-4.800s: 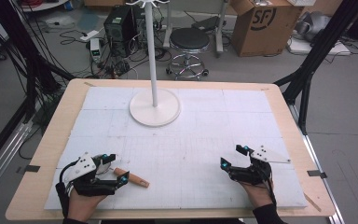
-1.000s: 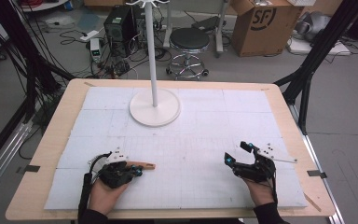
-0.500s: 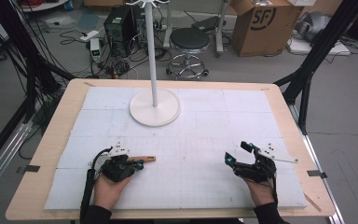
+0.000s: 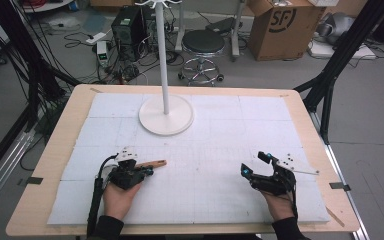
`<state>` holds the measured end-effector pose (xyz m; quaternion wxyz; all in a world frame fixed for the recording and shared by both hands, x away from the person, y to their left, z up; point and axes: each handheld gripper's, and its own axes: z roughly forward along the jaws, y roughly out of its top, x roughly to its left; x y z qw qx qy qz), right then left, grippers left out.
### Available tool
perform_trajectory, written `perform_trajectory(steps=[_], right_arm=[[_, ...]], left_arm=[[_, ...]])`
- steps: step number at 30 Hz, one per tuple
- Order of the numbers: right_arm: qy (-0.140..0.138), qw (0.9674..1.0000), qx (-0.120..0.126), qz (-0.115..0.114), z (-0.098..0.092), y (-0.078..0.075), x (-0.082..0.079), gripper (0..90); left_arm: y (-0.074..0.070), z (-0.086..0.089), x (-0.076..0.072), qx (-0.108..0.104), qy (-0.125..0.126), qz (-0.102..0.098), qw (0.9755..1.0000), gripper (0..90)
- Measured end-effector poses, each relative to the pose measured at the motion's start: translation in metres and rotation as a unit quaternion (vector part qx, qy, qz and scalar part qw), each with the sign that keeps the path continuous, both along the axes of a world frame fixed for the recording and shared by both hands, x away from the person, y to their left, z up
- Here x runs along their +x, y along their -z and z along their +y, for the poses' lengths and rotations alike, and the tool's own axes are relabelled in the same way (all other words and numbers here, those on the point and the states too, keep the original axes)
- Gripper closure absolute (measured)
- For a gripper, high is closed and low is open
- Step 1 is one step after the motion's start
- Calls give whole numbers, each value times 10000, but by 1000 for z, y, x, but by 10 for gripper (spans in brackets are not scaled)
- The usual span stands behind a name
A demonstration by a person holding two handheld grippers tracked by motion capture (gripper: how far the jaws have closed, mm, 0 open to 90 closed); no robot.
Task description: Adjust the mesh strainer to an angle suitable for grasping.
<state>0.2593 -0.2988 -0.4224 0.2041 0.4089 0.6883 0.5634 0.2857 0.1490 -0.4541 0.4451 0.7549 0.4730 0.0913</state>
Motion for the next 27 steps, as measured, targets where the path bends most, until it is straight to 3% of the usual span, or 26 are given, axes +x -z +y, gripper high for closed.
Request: perform_trajectory(steps=[7, 11, 12, 14, 27], right_arm=[[8, 10000, -16, 34, 1, 1, 0, 152], [14, 10000, -7, 22, 1, 0, 0, 151], [22, 10000, -7, 29, 1, 0, 0, 152], [21, 10000, -14, 25, 1, 1, 0, 152], [23, 10000, 24, 2, 0, 0, 0, 152]], left_arm=[[0, 1, 3, -89, -120, -17, 9999, 900], [0, 1, 5, -28, -157, -26, 9999, 900], [1, -1, 7, 100, -185, 3, 9998, 900], [1, -2, 8, 133, -208, 0, 9997, 900], [1, -2, 13, 99, -475, 29, 9988, 900]])
